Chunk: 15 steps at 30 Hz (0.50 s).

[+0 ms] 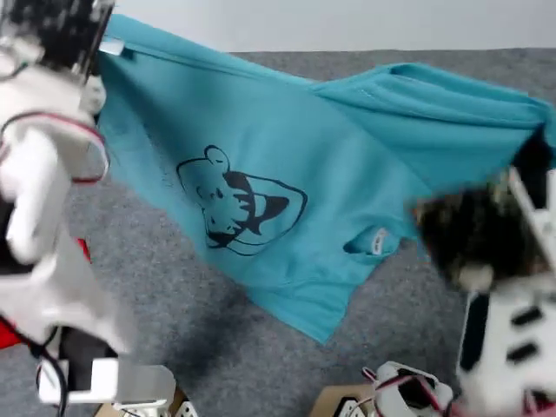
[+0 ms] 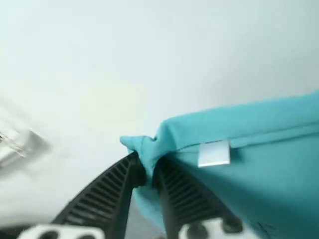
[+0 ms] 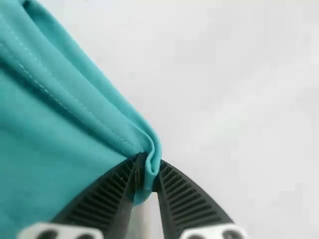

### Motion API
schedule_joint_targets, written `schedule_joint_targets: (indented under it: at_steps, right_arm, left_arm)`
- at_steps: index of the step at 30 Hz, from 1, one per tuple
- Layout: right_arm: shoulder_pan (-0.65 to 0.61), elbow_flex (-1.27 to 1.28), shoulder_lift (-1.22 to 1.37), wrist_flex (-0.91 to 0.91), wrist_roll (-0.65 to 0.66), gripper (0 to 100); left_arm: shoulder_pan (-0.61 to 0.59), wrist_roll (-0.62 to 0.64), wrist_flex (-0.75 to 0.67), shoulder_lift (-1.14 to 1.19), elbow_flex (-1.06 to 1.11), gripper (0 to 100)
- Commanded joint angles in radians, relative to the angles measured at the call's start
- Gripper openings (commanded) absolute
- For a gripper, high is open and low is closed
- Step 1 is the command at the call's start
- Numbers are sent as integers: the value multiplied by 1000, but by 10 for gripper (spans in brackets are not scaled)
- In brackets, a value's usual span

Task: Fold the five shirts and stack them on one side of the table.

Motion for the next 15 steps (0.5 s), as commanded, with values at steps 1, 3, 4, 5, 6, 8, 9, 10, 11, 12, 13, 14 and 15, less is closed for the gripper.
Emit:
schedule_joint_targets:
  at_steps: [1,3,4,5,6,8,9,10,11,12,13,14,15]
  right_arm:
    - [51,-11,-35,-91,51,11]
    - [59,-11,-47,-124,58,11]
    - [64,-11,-50,-142,58,11]
    - [65,-11,-51,-162,63,11]
    - [65,-11,-51,-183,72,11]
    - [64,-9,-48,-228,94,11]
    - [64,-8,-48,-249,98,11]
    - [64,-6,-47,-265,101,11]
    - [64,-6,-39,-278,101,11]
    - [64,-8,-31,-289,104,11]
    - [64,-9,-25,-302,117,11]
    - [64,-9,-19,-314,132,12]
    - [62,-9,-15,-328,143,12]
  left_arm:
    - [-9,3,20,-80,-25,2]
    - [-9,3,20,-112,-12,2]
    - [-9,3,20,-133,4,2]
    - [-9,3,20,-157,27,2]
    - [-9,3,20,-180,56,2]
    - [-9,3,20,-232,133,2]
    - [-9,2,20,-261,177,2]
    - [-9,2,20,-293,222,2]
    - [-9,2,20,-328,268,2]
    - [-9,2,20,-365,318,2]
    - [-8,2,20,-404,371,2]
    - [-3,2,20,-445,432,2]
    - [-3,2,20,-482,493,2]
